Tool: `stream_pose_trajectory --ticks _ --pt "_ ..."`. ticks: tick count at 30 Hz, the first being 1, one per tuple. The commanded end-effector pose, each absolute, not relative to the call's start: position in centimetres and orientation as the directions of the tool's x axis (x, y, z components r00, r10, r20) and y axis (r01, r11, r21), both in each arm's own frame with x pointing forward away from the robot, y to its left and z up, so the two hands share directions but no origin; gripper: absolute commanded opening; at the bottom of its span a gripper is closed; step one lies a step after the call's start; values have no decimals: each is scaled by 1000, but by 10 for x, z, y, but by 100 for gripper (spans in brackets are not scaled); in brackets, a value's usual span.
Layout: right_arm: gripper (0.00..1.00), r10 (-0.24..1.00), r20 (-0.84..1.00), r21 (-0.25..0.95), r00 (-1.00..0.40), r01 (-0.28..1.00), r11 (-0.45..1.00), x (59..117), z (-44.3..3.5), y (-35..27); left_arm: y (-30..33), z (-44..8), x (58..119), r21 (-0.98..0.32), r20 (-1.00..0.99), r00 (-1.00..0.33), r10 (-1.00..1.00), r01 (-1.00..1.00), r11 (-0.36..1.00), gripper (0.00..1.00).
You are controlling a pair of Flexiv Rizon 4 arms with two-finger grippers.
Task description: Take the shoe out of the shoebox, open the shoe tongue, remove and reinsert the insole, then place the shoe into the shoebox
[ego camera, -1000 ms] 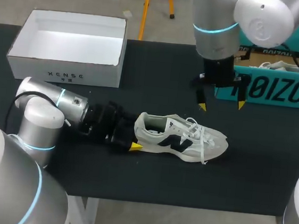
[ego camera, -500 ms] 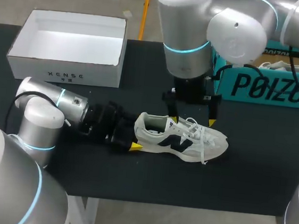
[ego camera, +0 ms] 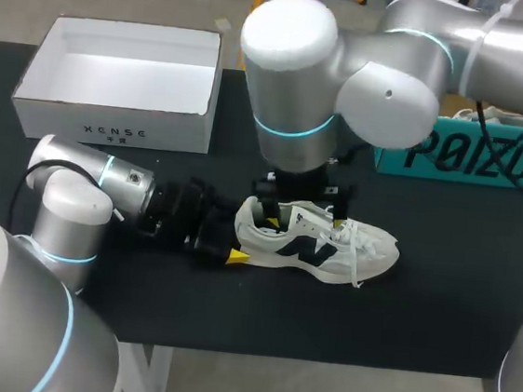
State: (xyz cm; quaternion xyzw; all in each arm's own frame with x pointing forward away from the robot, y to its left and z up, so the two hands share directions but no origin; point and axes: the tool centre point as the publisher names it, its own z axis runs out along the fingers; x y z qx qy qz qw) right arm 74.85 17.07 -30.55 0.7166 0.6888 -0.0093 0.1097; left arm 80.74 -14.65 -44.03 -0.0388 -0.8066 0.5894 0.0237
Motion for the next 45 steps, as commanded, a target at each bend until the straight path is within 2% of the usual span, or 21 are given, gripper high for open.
stream_pose_trajectory --ticks 1,5,17,27,28,29,30,31,32,45 --pt "100 967 -246 149 57 989 -20 760 -319 200 -150 -447 810 -952 -6 -996 93 34 304 0" --pt "100 959 -274 170 68 985 -22 768 -326 201 -150 -447 810 -952 -6 -996 93 34 304 0" --pt "100 943 -323 134 84 990 -42 790 -364 176 -150 -447 810 -952 -6 -996 93 34 304 0" --pt "100 932 -336 146 134 985 -89 796 -367 144 -150 -447 810 -952 -6 -996 93 34 304 0" --pt "78 932 -336 144 136 985 -91 798 -368 140 -150 -447 810 -952 -6 -996 93 34 304 0" --pt "43 933 -333 143 138 985 -94 798 -368 137 -150 -447 810 -952 -6 -996 93 34 304 0" --pt "25 931 -335 144 144 985 -100 799 -369 133 -150 -447 810 -952 -6 -996 93 34 304 0" --pt "18 931 -335 143 144 985 -101 799 -370 131 -150 -447 810 -952 -6 -996 93 34 304 0" --pt "0 932 -329 143 153 983 -111 798 -369 128 -150 -447 810 -952 -6 -996 93 34 304 0" --pt "0 933 -293 181 208 970 -160 794 -348 103 -150 -447 810 -952 -6 -996 93 34 304 0"
